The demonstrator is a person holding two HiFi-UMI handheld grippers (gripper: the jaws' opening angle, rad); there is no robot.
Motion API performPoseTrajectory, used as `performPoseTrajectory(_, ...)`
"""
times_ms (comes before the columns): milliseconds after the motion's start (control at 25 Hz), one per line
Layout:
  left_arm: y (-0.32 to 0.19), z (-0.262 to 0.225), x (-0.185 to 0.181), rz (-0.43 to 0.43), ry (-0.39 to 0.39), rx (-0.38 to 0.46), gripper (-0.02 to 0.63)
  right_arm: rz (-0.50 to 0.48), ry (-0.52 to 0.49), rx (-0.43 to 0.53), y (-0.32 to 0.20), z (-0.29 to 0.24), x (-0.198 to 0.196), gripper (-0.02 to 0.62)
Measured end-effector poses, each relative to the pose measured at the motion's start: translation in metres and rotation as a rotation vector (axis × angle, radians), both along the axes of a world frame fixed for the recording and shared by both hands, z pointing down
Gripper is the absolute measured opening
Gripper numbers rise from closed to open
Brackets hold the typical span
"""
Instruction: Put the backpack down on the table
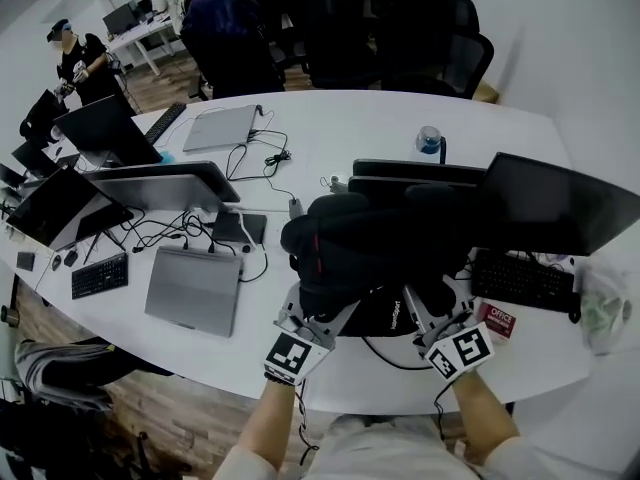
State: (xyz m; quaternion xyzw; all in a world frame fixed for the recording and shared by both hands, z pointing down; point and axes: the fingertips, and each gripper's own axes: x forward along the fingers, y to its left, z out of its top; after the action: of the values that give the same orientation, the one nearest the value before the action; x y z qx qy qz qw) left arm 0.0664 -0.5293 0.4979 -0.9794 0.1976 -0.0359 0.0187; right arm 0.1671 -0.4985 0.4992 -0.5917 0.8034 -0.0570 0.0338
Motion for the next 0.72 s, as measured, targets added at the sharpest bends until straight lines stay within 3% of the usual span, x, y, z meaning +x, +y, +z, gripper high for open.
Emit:
performPoseTrajectory(120, 0.016, 0.002, -0.004, 0.093, -0.037, 0.04, 0.247, 0.0, 0.026, -0.005, 0.012, -0.003, -0.004, 0.153)
performPoseTrajectory(240, 0.024, -0.002, -0.012, 0.096, -0.047, 0.048, 0.249, -0.003, 0.039, 0.027, 0.027, -0.011, -0.01, 0.176)
performPoseTrajectory(520, 0.039, 0.008, -0.053, 0.034, -0.097, 0.053, 0.256, 0.006, 0.085, 0.025, 0.058, -0.004, -0.016, 0.181)
performPoseTrajectory(720, 0.061, 0.001, -0.099, -0.077, -0.057, 0.001, 0.256, 0.087, 0.049, 0.012, 0.093, 0.006, -0.001, 0.179)
